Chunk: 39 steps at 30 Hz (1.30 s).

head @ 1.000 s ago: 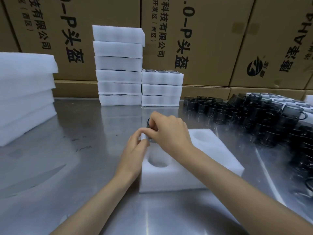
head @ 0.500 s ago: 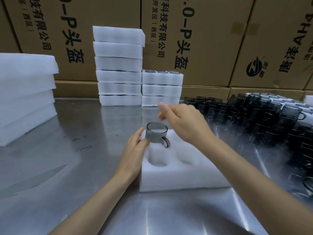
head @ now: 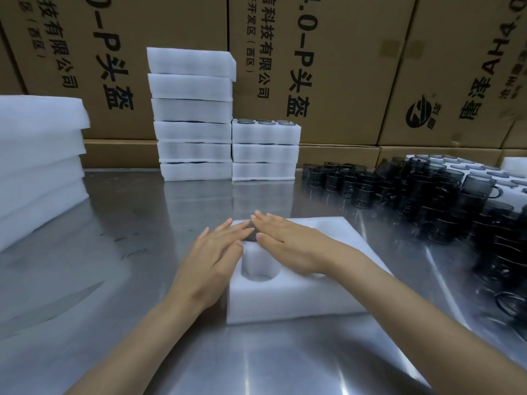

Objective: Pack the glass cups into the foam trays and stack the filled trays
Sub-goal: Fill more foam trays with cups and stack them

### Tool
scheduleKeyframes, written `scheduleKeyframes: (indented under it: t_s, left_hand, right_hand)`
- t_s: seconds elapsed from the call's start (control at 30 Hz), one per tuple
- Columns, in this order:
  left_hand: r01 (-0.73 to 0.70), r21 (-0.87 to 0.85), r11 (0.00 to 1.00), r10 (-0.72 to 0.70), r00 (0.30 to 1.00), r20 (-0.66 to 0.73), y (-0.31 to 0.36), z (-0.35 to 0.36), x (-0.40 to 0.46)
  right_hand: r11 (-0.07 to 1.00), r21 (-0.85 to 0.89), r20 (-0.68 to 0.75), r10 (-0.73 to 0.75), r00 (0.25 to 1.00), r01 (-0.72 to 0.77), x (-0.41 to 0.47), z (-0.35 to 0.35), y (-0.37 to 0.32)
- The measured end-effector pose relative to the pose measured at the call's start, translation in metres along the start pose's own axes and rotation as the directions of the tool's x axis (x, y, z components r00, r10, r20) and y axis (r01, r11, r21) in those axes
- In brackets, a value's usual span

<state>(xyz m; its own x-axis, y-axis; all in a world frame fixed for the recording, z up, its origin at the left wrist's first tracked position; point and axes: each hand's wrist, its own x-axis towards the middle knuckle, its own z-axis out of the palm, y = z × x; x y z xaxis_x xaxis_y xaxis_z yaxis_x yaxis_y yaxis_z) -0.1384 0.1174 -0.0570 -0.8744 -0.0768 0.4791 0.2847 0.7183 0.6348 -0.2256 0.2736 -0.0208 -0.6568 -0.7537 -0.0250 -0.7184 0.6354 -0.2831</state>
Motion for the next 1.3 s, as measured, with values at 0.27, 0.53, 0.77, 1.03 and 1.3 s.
scheduleKeyframes:
  t_s: [0.27, 0.53, 0.77, 1.03, 1.3]
  left_hand:
    - [0.027, -0.097, 0.995, -0.026, 1.000, 0.013, -0.005, 0.001, -0.002]
    - [0.201, -0.395, 0.897, -0.164, 0.978, 0.126, -0.010, 0.000, 0.006]
    - [0.177, -0.413, 0.893, -0.151, 0.984, 0.096, -0.014, 0.000, 0.009]
    - [0.160, -0.407, 0.899, -0.141, 0.987, 0.076, -0.020, 0.003, 0.010]
    - [0.156, -0.374, 0.914, -0.145, 0.988, 0.059, -0.019, 0.003, 0.011]
  right_hand:
    - [0.945, 0.320, -0.041, 0.077, 0.996, -0.060, 0.002, -0.029, 0.011]
    - [0.638, 0.745, -0.419, 0.676, 0.606, -0.196, -0.001, -0.029, 0.148]
    - [0.693, 0.541, -0.474, 0.719, 0.508, -0.477, 0.014, -0.003, 0.185]
    - [0.667, 0.309, -0.554, 0.706, 0.441, -0.678, 0.044, -0.012, 0.207]
    - [0.747, 0.299, -0.705, 0.593, 0.390, -0.594, 0.039, -0.008, 0.203]
